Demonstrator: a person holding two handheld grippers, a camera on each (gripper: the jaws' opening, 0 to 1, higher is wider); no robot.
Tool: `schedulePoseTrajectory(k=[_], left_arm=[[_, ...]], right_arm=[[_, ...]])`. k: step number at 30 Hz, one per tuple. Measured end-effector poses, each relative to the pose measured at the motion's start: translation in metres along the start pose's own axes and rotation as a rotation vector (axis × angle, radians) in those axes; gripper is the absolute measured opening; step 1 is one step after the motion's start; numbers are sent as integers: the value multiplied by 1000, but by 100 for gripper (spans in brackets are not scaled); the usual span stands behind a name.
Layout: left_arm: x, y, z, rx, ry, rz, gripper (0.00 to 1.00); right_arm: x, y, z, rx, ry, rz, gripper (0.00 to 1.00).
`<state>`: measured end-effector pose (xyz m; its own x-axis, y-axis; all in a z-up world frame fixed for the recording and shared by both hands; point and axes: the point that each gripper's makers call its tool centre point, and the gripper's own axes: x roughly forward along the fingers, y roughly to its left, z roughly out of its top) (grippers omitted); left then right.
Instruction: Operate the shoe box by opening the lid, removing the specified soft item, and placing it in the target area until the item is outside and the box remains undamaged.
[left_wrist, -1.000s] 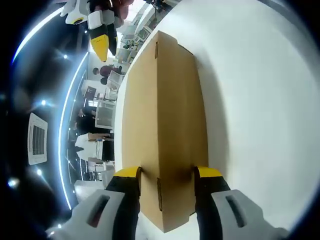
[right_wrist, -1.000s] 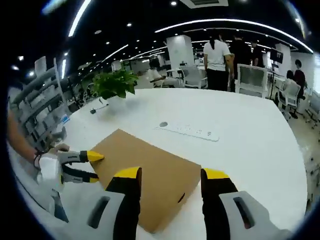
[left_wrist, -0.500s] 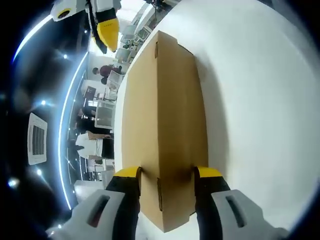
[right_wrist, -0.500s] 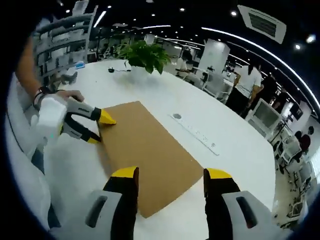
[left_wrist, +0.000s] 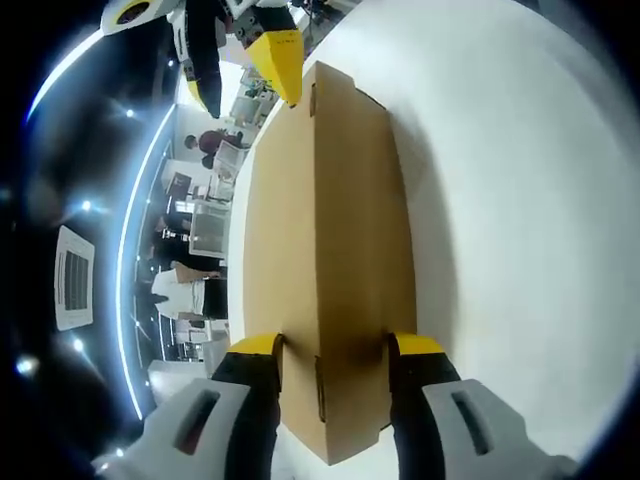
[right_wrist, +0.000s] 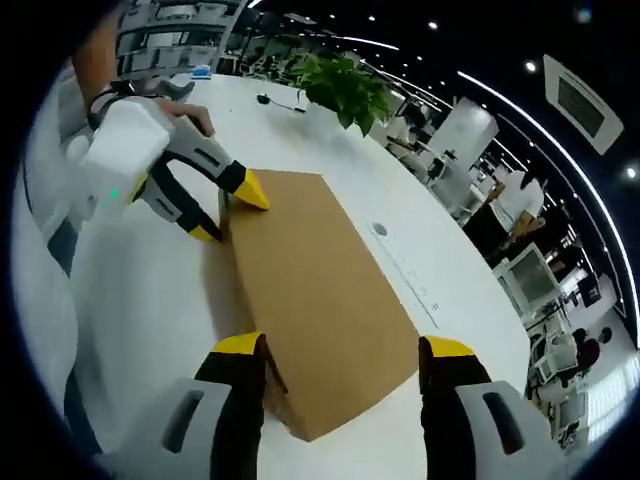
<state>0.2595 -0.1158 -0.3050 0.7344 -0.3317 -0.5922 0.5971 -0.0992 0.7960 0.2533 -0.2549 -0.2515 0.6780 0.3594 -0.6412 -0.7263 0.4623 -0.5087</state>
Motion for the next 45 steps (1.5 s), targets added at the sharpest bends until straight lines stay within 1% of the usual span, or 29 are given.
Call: schedulePoseTrajectory(k=[2,4,5,8,10,12,15,16,18,20,22,25,26,27,28,29,31,40,45], left_arm=[[0,0,0,1,4,2,42],[0,0,0,2,4,2,42],[0,0,0,2,3,0,42],[0,0,0,1,1,-3,41],[0,0,0,0,3,-3,41],[0,0,0,-2,4,-2,41],[0,0,1,-7,4,-3,41],[0,0,1,-7,3,-4,41],[-1,1,1,-9,-5,-5,41],[-1,1,1,-10,-9,-7,41],[0,1,1,-11,-11,-8,41],[0,1,2,-13,-11,-8,41],[-1,1,2,-13,-12,-7,41],[-1,1,2,-13,-12,-7,41],[-1,1,2,-14,-13,-8,41],[-1,2,2,-16,-15,-8,40],[0,1,2,-20,-19,-11,40],[-3,4,4,-35,-32,-17,37],[-4,5,4,-42,-32,-17,37]], right_arm=[[2,6,0,-25,-19,-11,62],[4,9,-3,-51,-13,-14,62],[5,14,-5,-113,-8,-22,62],[9,22,-6,-119,-10,-17,62],[15,26,-7,-162,2,-20,62],[19,28,-7,-182,3,-20,61],[29,32,-8,-230,15,-12,54],[30,32,-8,-232,16,-13,55],[36,35,-12,-264,31,-11,54],[37,36,-11,-273,29,-13,54],[36,34,-9,-318,30,-34,51],[36,37,-8,-351,32,-33,50],[36,39,-8,-370,30,-28,48],[36,41,-9,-380,31,-16,44],[37,45,-9,-399,32,9,43],[36,40,-8,-393,31,-23,43],[37,42,-8,-411,32,-12,42],[35,43,-7,-433,29,-26,40],[34,42,-6,-435,27,-20,39]])
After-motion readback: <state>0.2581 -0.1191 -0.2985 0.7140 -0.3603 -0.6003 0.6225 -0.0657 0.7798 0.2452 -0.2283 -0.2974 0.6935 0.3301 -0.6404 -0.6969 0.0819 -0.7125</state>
